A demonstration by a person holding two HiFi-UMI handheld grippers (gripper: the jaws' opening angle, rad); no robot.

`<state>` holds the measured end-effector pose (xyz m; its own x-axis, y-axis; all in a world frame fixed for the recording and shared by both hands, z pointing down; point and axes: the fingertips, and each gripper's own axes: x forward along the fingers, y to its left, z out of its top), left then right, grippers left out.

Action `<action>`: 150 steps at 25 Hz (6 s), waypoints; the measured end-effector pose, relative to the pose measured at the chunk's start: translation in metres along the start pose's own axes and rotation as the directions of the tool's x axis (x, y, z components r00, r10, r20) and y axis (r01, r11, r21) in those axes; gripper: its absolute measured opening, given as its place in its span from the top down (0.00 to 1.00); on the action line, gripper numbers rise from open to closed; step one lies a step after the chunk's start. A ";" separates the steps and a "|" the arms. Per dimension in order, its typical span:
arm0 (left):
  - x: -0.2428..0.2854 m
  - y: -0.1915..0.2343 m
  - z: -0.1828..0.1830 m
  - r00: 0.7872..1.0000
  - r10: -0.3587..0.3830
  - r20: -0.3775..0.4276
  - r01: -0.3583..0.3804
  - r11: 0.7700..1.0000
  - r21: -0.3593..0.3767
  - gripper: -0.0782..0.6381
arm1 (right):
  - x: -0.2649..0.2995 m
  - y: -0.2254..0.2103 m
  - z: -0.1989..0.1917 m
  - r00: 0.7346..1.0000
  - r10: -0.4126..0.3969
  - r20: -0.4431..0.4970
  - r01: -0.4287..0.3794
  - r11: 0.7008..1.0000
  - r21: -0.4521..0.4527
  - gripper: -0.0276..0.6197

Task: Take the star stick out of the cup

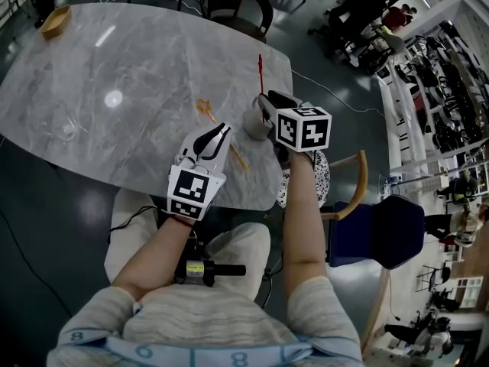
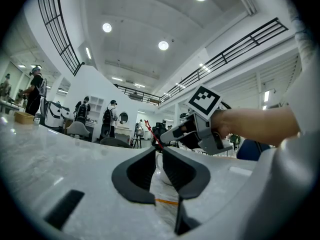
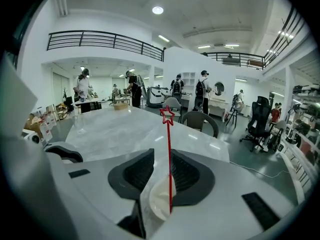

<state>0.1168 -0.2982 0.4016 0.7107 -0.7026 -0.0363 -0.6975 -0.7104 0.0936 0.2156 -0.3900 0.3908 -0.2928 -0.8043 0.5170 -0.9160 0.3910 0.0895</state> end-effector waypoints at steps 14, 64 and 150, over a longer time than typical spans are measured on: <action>0.000 -0.002 0.001 1.000 -0.010 0.004 0.010 1.000 -0.001 0.84 | 0.021 -0.006 -0.005 0.995 -0.031 -0.096 0.026 0.998 -0.056 0.84; -0.003 0.004 0.004 1.000 0.010 0.011 -0.010 1.000 0.004 0.84 | -0.031 0.073 0.025 0.967 0.226 -0.118 -0.226 0.974 0.014 0.93; -0.008 0.016 0.005 0.999 0.046 0.019 -0.046 0.999 -0.017 0.84 | -0.061 0.110 -0.026 0.859 -0.231 0.456 0.171 0.971 0.169 0.94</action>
<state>0.0996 -0.3043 0.3989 0.6760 -0.7352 -0.0506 -0.7276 -0.6767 0.1125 0.1400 -0.2867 0.3912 -0.1655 -0.9856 0.0353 -0.9855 0.1666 0.0311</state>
